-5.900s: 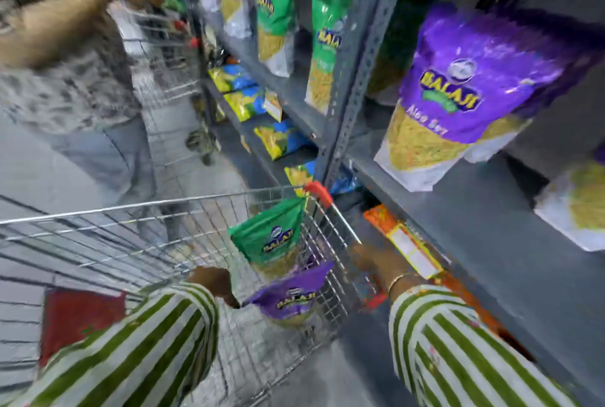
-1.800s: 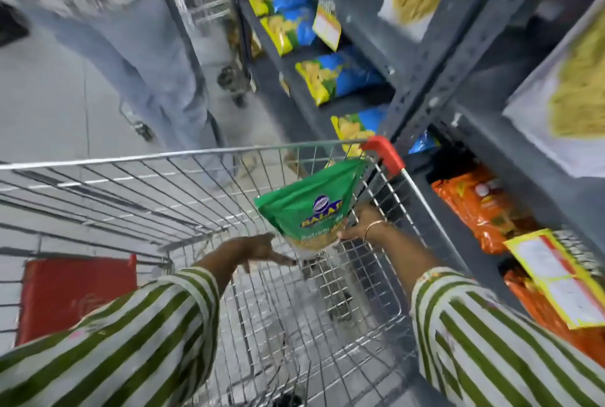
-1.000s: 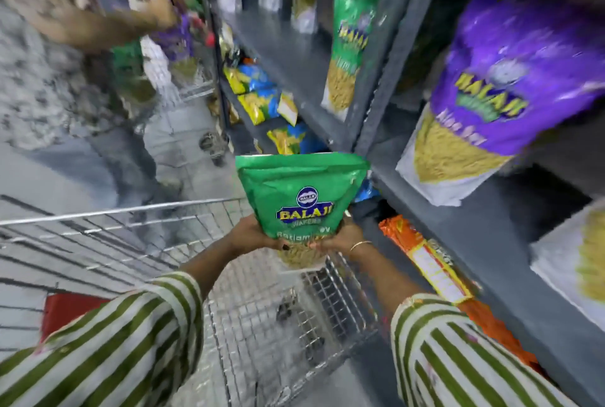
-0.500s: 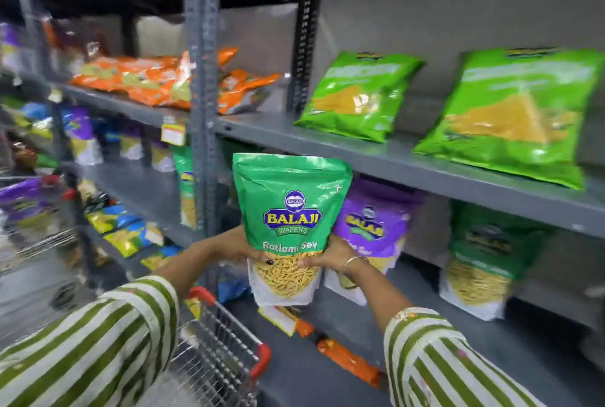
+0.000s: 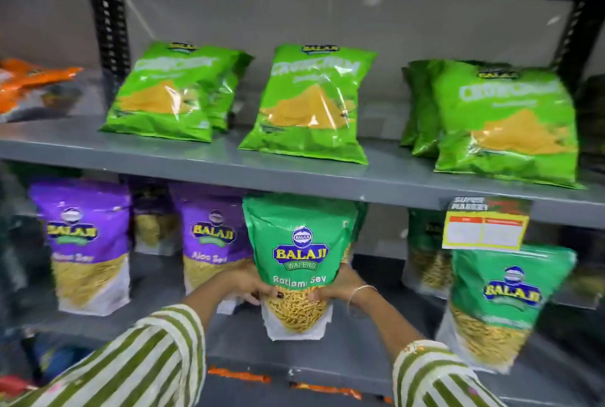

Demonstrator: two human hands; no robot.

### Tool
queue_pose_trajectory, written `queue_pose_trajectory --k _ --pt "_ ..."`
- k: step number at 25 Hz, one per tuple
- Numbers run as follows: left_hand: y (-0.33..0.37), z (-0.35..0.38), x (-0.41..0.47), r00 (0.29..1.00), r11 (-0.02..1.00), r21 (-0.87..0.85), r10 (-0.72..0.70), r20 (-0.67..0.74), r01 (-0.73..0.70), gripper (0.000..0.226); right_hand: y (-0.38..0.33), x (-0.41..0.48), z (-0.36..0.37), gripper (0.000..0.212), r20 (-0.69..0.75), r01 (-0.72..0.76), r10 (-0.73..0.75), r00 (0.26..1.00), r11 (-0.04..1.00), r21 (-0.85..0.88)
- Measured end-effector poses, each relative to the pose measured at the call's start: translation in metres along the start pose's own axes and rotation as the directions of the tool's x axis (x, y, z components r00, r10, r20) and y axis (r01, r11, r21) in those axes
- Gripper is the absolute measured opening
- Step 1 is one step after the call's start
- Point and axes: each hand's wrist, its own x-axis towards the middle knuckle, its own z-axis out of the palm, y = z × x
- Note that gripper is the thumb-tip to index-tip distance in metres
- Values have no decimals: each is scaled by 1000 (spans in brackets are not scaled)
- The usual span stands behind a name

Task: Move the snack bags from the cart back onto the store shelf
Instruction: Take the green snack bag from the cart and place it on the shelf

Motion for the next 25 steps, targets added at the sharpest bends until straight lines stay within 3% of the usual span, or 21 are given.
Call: queue_pose_trajectory --k 2,6,9,14,18,25 --pt "12 12 28 999 1000 3 -2 36 2 51 20 6 -15 59 -61 -57 60 996 997 46" --pt "24 26 68 999 999 -11 32 19 -32 52 43 16 -31 39 -125 -108 121 985 988 112" --pt "24 30 84 999 999 -28 42 18 -41 55 56 25 -32 53 -159 -103 125 979 985 139" --pt "23 33 88 998 997 -57 60 14 -60 54 66 31 -30 59 -167 -86 123 978 973 215" --pt "19 36 83 998 993 -108 57 7 -55 56 69 28 -28 85 -113 -70 107 988 955 289" --pt "2 57 81 998 991 -126 29 -53 -35 57 78 18 -26 62 -22 -83 92 996 964 254"
